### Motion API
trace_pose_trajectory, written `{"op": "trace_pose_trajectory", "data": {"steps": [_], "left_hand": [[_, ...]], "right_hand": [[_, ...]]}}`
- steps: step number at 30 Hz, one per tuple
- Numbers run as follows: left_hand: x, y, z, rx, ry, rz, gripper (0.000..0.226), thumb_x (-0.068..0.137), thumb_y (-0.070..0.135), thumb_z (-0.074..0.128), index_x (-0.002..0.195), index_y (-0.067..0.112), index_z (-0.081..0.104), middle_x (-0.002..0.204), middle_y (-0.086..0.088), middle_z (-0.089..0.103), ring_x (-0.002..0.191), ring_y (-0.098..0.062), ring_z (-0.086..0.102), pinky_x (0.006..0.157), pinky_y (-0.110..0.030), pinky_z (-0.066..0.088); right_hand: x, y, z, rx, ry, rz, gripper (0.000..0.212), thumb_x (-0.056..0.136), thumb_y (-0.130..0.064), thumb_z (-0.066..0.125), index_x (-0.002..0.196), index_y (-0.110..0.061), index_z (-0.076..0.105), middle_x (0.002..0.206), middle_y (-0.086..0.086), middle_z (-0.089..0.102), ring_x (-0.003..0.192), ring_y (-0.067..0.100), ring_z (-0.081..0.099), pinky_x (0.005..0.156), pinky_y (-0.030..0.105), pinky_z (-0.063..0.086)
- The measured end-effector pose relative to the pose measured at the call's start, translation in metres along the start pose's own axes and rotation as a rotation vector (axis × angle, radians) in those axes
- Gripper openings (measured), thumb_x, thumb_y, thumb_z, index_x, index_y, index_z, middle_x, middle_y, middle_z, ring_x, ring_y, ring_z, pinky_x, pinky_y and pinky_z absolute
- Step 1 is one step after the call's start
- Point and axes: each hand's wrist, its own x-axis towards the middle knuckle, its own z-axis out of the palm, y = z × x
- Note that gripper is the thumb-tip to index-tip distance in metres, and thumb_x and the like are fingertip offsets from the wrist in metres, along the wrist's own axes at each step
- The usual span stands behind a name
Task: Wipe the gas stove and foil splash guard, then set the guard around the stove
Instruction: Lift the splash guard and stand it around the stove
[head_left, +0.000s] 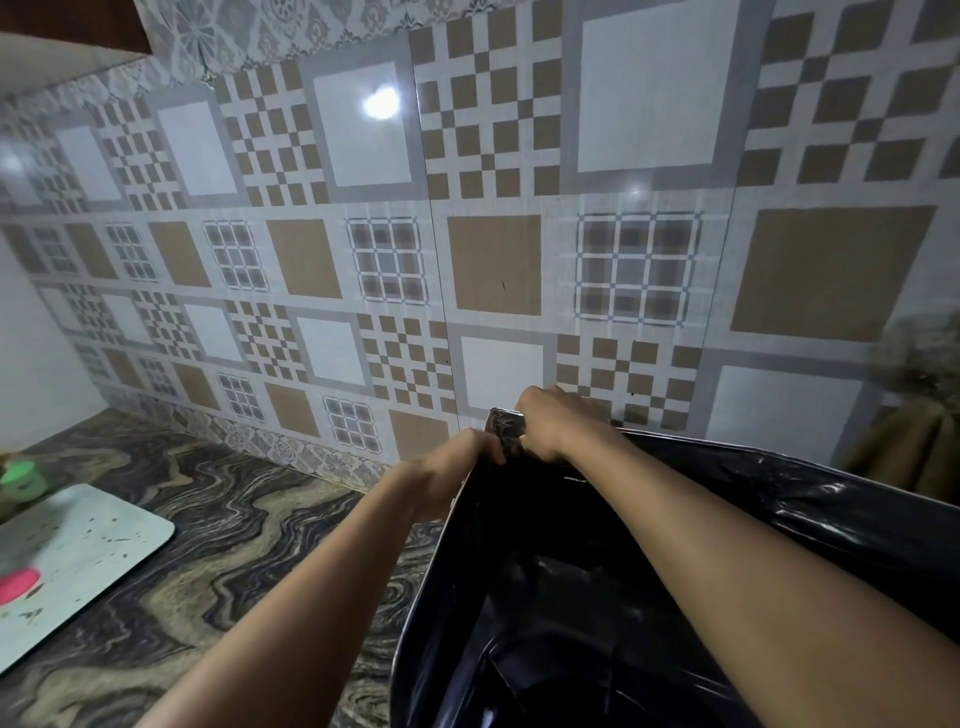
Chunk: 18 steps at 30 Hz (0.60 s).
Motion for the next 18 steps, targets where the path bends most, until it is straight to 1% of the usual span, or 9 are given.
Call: {"op": "trace_pose_trajectory", "data": {"steps": [2, 5, 7, 8, 9, 12, 14, 15, 18], "left_hand": [[-0.003, -0.001, -0.001, 0.013, 0.002, -0.006, 0.025, 0.072, 0.026, 0.048, 0.086, 0.007, 0.056, 0.069, -0.008, 0.055, 0.059, -0.021, 0.054, 0.064, -0.03, 0.044], [-0.011, 0.005, -0.001, 0.059, 0.029, -0.015, 0.034, 0.069, 0.03, 0.05, 0.09, 0.006, 0.059, 0.075, -0.011, 0.06, 0.066, -0.022, 0.059, 0.071, -0.033, 0.046], [-0.013, 0.01, -0.004, 0.143, 0.051, 0.005, 0.046, 0.073, 0.036, 0.052, 0.1, 0.001, 0.065, 0.092, -0.018, 0.069, 0.085, -0.029, 0.067, 0.09, -0.039, 0.048], [-0.014, 0.014, -0.005, 0.188, 0.063, 0.011, 0.051, 0.077, 0.039, 0.052, 0.108, 0.002, 0.067, 0.104, -0.019, 0.071, 0.097, -0.033, 0.067, 0.099, -0.045, 0.046], [-0.018, 0.02, -0.004, 0.238, 0.085, 0.022, 0.05, 0.083, 0.042, 0.049, 0.114, 0.008, 0.067, 0.114, -0.017, 0.07, 0.106, -0.034, 0.064, 0.103, -0.048, 0.044], [-0.031, 0.043, 0.002, 0.406, 0.223, 0.146, 0.042, 0.102, 0.03, 0.038, 0.136, 0.013, 0.055, 0.147, -0.01, 0.049, 0.128, -0.029, 0.05, 0.101, -0.038, 0.04], [-0.033, 0.061, 0.014, 0.475, 0.312, 0.234, 0.054, 0.1, 0.028, 0.046, 0.151, 0.01, 0.038, 0.161, -0.007, 0.029, 0.143, -0.027, 0.033, 0.11, -0.039, 0.03], [-0.032, 0.065, 0.016, 0.52, 0.348, 0.267, 0.062, 0.097, 0.029, 0.05, 0.154, 0.011, 0.031, 0.163, -0.007, 0.025, 0.146, -0.028, 0.03, 0.114, -0.039, 0.027], [-0.026, 0.081, 0.051, 0.76, 0.394, 0.383, 0.066, 0.093, 0.03, 0.055, 0.154, 0.017, 0.033, 0.157, -0.01, 0.037, 0.142, -0.031, 0.038, 0.114, -0.038, 0.031]], "right_hand": [[-0.002, -0.001, -0.002, -0.003, 0.0, -0.015, 0.022, 0.09, -0.023, 0.064, 0.111, -0.016, 0.059, 0.119, 0.01, 0.063, 0.107, 0.034, 0.062, 0.074, 0.034, 0.04], [-0.007, 0.001, -0.006, 0.016, 0.003, -0.059, 0.016, 0.084, -0.028, 0.069, 0.094, -0.021, 0.058, 0.11, 0.009, 0.066, 0.095, 0.032, 0.063, 0.07, 0.033, 0.04], [-0.015, 0.003, -0.013, 0.036, 0.007, -0.103, 0.026, 0.08, -0.033, 0.074, 0.102, -0.025, 0.065, 0.11, 0.004, 0.066, 0.097, 0.03, 0.063, 0.071, 0.033, 0.04], [-0.02, 0.005, -0.019, 0.055, 0.002, -0.121, 0.037, 0.078, -0.037, 0.077, 0.112, -0.03, 0.065, 0.113, 0.001, 0.065, 0.102, 0.028, 0.063, 0.073, 0.033, 0.043], [-0.027, 0.008, -0.027, 0.079, -0.003, -0.134, 0.047, 0.077, -0.04, 0.077, 0.121, -0.035, 0.063, 0.117, -0.002, 0.064, 0.106, 0.026, 0.062, 0.076, 0.035, 0.047], [-0.054, 0.027, -0.06, 0.138, 0.024, -0.154, 0.049, 0.08, -0.034, 0.069, 0.129, -0.036, 0.06, 0.119, -0.007, 0.065, 0.109, 0.02, 0.06, 0.088, 0.04, 0.053], [-0.081, 0.055, -0.085, 0.132, 0.073, -0.118, 0.04, 0.086, -0.03, 0.061, 0.125, -0.035, 0.064, 0.118, -0.006, 0.066, 0.105, 0.02, 0.061, 0.088, 0.038, 0.053], [-0.089, 0.067, -0.092, 0.128, 0.1, -0.102, 0.036, 0.088, -0.028, 0.058, 0.122, -0.034, 0.066, 0.116, -0.006, 0.066, 0.101, 0.019, 0.062, 0.086, 0.037, 0.053], [-0.125, 0.12, -0.109, 0.098, 0.121, -0.003, 0.032, 0.089, -0.019, 0.057, 0.115, -0.03, 0.071, 0.111, -0.005, 0.069, 0.099, 0.017, 0.064, 0.088, 0.036, 0.054]]}}
